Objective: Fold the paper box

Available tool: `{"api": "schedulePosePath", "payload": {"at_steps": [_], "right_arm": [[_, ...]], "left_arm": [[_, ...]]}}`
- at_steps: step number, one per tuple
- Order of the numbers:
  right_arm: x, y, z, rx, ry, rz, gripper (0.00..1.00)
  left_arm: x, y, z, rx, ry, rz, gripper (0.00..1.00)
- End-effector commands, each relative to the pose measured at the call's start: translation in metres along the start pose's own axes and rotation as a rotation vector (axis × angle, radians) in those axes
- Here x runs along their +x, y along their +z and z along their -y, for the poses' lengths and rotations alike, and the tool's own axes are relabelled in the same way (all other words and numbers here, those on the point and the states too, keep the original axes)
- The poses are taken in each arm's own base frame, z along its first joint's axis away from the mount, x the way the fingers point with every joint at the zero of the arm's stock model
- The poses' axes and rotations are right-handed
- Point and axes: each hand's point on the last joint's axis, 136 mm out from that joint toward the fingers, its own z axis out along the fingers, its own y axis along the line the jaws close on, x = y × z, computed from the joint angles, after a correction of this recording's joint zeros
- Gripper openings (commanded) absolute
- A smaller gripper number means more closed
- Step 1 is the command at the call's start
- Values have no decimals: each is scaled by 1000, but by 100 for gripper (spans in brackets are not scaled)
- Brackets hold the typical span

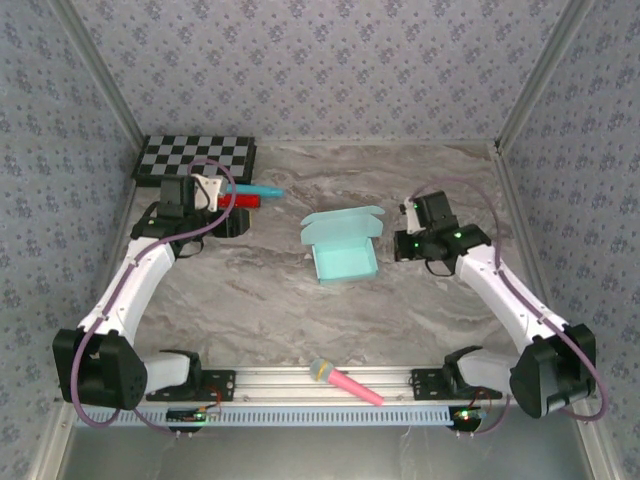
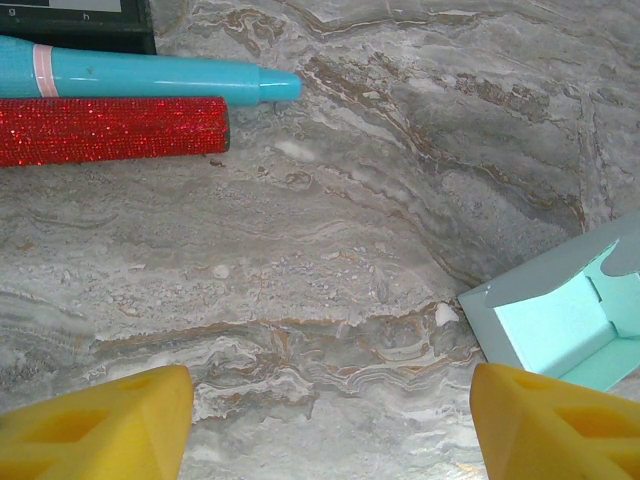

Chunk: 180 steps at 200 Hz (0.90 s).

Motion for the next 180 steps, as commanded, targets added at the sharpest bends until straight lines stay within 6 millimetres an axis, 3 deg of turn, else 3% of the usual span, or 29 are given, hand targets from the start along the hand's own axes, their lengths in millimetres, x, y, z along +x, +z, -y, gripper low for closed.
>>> {"api": "schedulePosePath", "payload": {"at_steps": [1, 78, 127, 180], "right_arm": [[-7, 5, -27, -83, -42, 13, 0], [-20, 51, -74, -148, -151, -14, 0], [-10, 84, -84, -118, -192, -53, 0], [7, 111, -80, -73, -203, -127, 0]], "left_arm": [[-11, -6, 3, 14, -13, 23, 73], [-10, -4, 2, 12, -18, 18, 73], [-9, -3, 2, 9, -18, 16, 73], [-9, -3, 2, 9, -17, 15, 73]]}}
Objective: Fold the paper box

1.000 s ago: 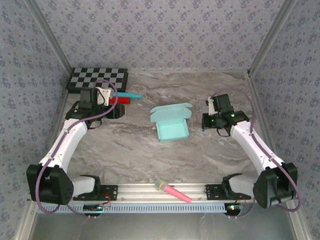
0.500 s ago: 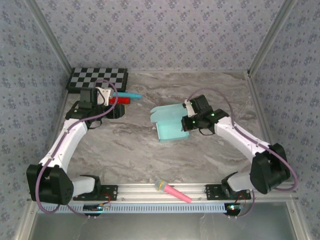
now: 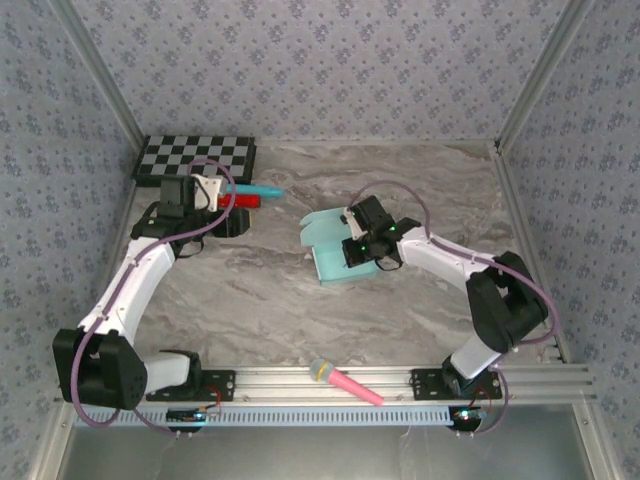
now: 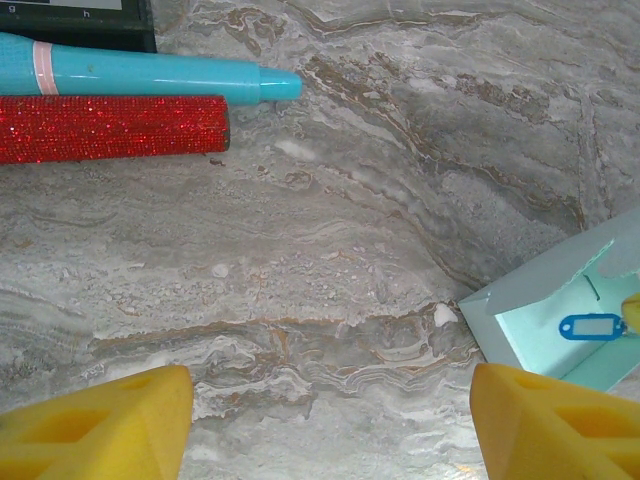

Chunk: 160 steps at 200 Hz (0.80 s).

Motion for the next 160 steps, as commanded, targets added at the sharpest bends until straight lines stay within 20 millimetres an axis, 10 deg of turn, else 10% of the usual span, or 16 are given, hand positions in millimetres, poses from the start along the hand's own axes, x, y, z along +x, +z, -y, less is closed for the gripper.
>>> {"api": "schedulePosePath", "payload": {"at_steps": [1, 70, 160], "right_arm": [[-9, 6, 0, 25, -13, 5, 0], [-17, -3, -1, 50, -43, 33, 38], [-38, -57, 3, 97, -66, 228, 39]], "left_arm": [[-10, -4, 2, 10, -9, 17, 73], [-9, -2, 1, 10, -12, 12, 73], [-6, 1, 12, 48, -2, -31, 71]]}}
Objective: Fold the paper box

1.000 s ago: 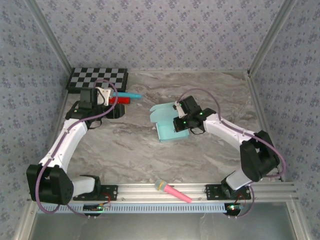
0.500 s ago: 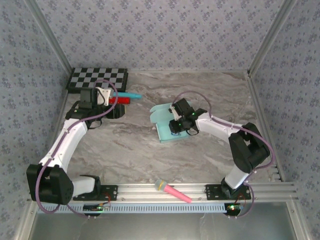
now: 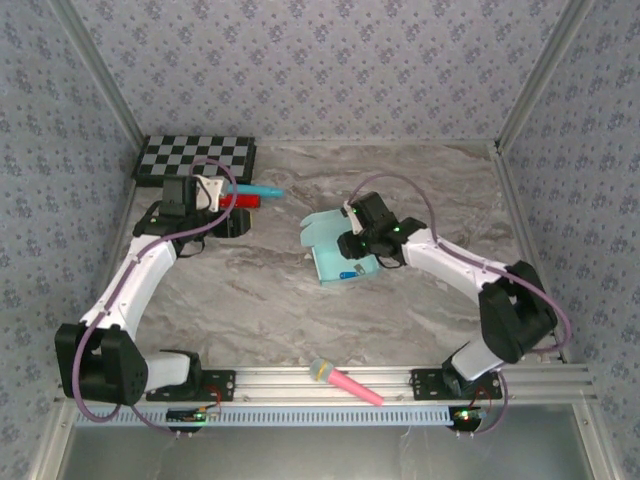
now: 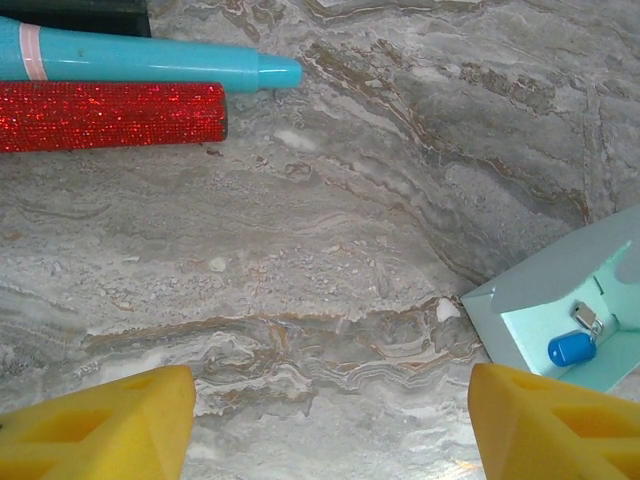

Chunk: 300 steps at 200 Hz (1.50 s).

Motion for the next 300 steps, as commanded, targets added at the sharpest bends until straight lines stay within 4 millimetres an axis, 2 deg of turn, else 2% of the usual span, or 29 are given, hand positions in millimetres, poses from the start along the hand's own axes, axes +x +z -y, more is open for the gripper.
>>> {"api": "schedulePosePath", "payload": {"at_steps": [1, 23, 57, 100, 121, 138, 190, 241, 300], "right_arm": [[-13, -21, 5, 38, -16, 84, 39], [-17, -36, 12, 35, 25, 116, 40], [-22, -54, 35, 59, 60, 129, 40], [-14, -72, 75, 67, 129, 147, 44], [-6, -71, 83, -12, 122, 144, 49], [-3, -67, 94, -28, 98, 150, 52], [-3, -44, 93, -170, -50, 222, 55], [-14, -26, 95, -238, -86, 269, 54], [-18, -6, 101, -245, -85, 245, 53]], "left_arm": [[-10, -6, 15, 44, 8, -6, 71], [-11, -5, 33, 70, 42, -16, 70], [-5, 7, 67, 116, 143, -34, 68], [15, 25, 109, 229, 320, -23, 65], [24, 33, 124, 280, 389, -5, 65], [26, 40, 127, 298, 397, 14, 65], [31, 64, 130, 328, 397, 13, 60], [33, 83, 132, 341, 394, 29, 58], [39, 102, 136, 355, 379, -2, 51]]}}
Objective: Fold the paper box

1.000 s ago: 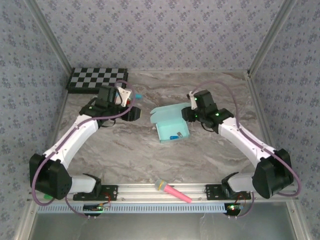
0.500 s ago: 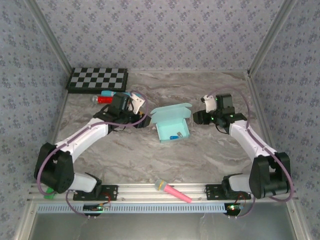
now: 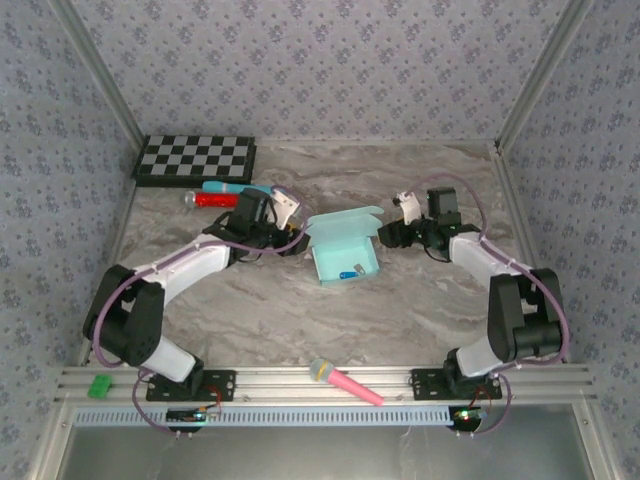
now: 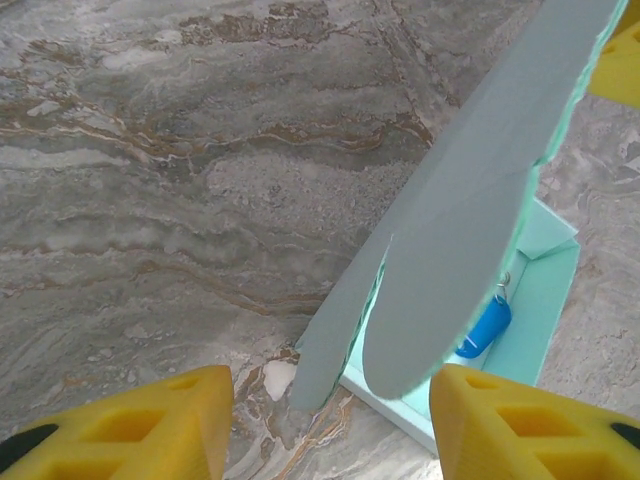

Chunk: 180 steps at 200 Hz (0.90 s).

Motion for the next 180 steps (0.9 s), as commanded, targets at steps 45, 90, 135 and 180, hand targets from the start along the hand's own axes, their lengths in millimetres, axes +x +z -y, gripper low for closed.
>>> {"api": "schedulePosePath", "payload": {"at_steps": [45, 90, 135, 180], "right_arm": [[-21, 11, -6, -56, -48, 18, 49], [-22, 15, -12, -71, -54, 2, 37], [-18, 17, -17, -75, -50, -14, 26], [-19, 18, -20, -52, -62, -15, 19]], "left_arm": [[-15, 13, 14, 83, -9, 23, 41], [-15, 17, 13, 88, -19, 10, 30], [-16, 20, 14, 100, -22, 1, 25], [-18, 22, 12, 96, -26, -2, 20]]}}
